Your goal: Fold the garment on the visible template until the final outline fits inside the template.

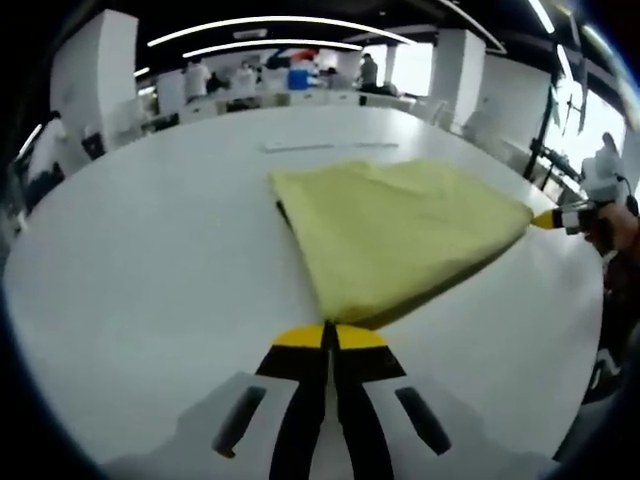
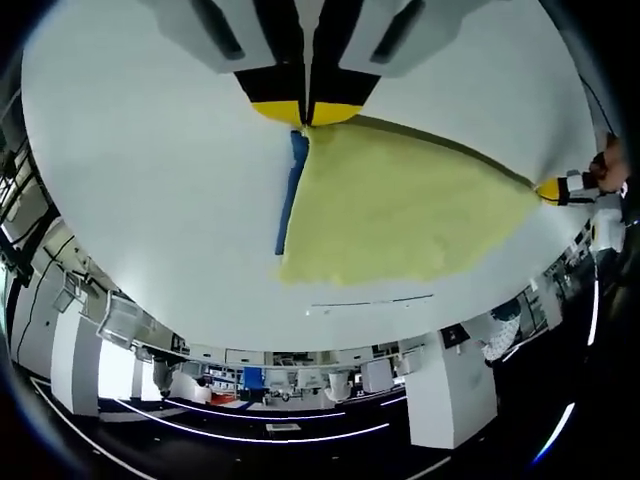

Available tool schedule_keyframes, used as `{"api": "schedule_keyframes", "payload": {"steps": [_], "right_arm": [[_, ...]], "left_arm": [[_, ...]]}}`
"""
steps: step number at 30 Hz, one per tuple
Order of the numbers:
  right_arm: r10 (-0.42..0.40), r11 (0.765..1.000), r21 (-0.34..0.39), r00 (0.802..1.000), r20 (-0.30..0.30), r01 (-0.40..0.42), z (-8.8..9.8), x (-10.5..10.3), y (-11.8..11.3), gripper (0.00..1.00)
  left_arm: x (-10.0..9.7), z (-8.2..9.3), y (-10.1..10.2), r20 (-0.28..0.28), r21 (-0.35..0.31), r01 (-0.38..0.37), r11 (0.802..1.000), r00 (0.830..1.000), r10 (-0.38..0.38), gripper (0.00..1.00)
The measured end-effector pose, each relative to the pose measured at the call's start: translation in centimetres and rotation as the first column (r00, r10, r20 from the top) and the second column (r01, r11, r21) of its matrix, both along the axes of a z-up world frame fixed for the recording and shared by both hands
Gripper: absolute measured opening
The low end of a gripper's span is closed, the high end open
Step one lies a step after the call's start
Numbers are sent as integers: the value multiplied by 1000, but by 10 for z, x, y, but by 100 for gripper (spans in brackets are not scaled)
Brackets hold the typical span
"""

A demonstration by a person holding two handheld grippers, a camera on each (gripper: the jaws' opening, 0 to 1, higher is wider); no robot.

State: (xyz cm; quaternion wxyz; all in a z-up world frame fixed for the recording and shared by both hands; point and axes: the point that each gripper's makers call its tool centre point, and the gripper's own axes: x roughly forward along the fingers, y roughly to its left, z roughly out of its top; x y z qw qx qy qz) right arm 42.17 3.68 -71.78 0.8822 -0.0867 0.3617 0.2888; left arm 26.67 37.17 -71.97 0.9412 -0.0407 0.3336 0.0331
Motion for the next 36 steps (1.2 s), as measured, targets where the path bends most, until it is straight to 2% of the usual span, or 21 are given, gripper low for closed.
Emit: {"api": "schedule_keyframes", "payload": {"steps": [5, 10, 12, 14, 16, 19, 21, 28, 30, 36], "right_arm": [[22, 1000, -6, 1000, 9, -22, 2, 3, -1, 0], [119, 992, -49, 993, 10, -118, -1, -2, -4, 0], [120, 992, -39, 993, 1, -120, -3, -3, -7, 0], [122, 988, -91, 992, -2, -122, -7, -4, -18, 0], [96, 995, -2, 995, -15, -96, -3, -5, -15, 0], [110, 993, -44, 994, -12, -111, -3, -5, -21, 0], [101, 995, -11, 995, -22, -101, -2, -6, -18, 0], [135, 991, 23, 990, -44, -134, -3, -13, -6, 0], [143, 989, 30, 989, -35, -142, -1, -12, -1, 4], [168, 986, 11, 986, -1, -168, 0, -7, 4, 4]], "left_arm": [[1, 3, 2, 2, 21, 17, 1000, 1000, -17, 0], [1, 6, 3, 8, 48, 54, 997, 998, -55, 0], [0, 6, 2, 4, 61, 71, 996, 997, -72, 0], [-3, 4, 2, -1, 68, 81, 994, 997, -81, 0], [-3, 4, 0, 7, 58, 89, 994, 996, -89, 0], [-4, 2, -2, 0, 76, 113, 991, 994, -113, 0], [-3, 1, -2, -6, 77, 115, 990, 993, -115, 0], [-2, 0, -1, -6, 62, 105, 993, 994, -105, 0], [-2, 0, -1, -9, 63, 108, 992, 994, -108, 0], [-2, 0, 0, -8, 56, 108, 993, 994, -107, 0]]}}
